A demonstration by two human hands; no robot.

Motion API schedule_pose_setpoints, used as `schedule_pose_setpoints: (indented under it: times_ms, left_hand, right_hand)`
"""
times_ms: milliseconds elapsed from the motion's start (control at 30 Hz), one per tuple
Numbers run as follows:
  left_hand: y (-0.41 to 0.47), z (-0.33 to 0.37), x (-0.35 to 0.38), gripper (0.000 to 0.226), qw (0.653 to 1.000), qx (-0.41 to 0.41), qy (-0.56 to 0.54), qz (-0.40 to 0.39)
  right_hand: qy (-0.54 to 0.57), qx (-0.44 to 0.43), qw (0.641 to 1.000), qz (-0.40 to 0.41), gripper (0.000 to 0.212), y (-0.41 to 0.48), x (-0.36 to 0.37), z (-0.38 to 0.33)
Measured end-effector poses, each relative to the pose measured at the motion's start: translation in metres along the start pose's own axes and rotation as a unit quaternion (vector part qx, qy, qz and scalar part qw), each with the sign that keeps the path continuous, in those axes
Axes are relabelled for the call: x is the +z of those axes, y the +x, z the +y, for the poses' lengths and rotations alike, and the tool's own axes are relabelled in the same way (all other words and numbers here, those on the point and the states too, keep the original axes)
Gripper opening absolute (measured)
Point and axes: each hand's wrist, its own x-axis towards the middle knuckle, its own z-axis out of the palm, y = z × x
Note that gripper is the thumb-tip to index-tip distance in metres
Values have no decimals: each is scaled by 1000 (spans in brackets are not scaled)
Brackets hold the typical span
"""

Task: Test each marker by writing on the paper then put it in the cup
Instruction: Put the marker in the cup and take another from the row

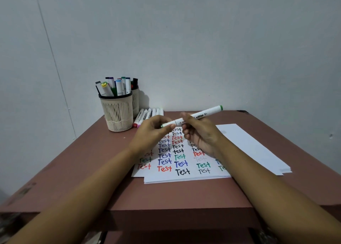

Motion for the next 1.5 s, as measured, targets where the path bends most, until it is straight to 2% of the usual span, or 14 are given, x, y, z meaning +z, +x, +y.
schedule_pose_setpoints:
  times_ms: [100,167,233,267,333,433,600,667,800,1100,1367,1433,1500]
  left_hand:
    - [2,-3,-7,7,997,-26,-45,50]
    - [3,-3,-13,7,989,-42,-101,101]
    - [5,-1,-20,4,967,-68,-193,152]
    - [6,1,-24,4,953,-80,-232,177]
    - [10,0,-32,9,937,-89,-256,219]
    - [11,1,-39,7,944,-79,-174,267]
    - [27,13,-69,33,957,-3,28,289]
    - [38,25,-85,36,952,21,79,296]
    - [58,57,-114,37,938,57,133,314]
    - [94,90,-156,28,917,70,219,324]
    - [95,61,-140,27,910,37,351,217]
    - [92,51,-135,26,893,18,411,185]
    - [89,42,-131,24,860,16,485,157]
  right_hand:
    - [67,2,996,58,19,-1,-2,-5]
    - [72,-1,992,108,22,1,-6,-7]
    - [-17,-9,986,164,24,5,-8,-5]
    - [-106,-23,976,191,26,6,-9,-3]
    - [-300,-78,926,215,31,7,-11,5]
    - [-526,-121,828,154,33,4,-15,16]
    - [-700,-88,707,59,35,2,-19,27]
    - [-721,-84,686,51,37,1,-20,28]
    - [-732,-91,673,52,37,1,-20,28]
    - [-732,-96,672,52,37,2,-16,26]
    - [-728,-86,679,48,38,1,-16,25]
    - [-726,-85,681,48,39,2,-17,26]
    - [-725,-85,681,49,40,2,-18,25]
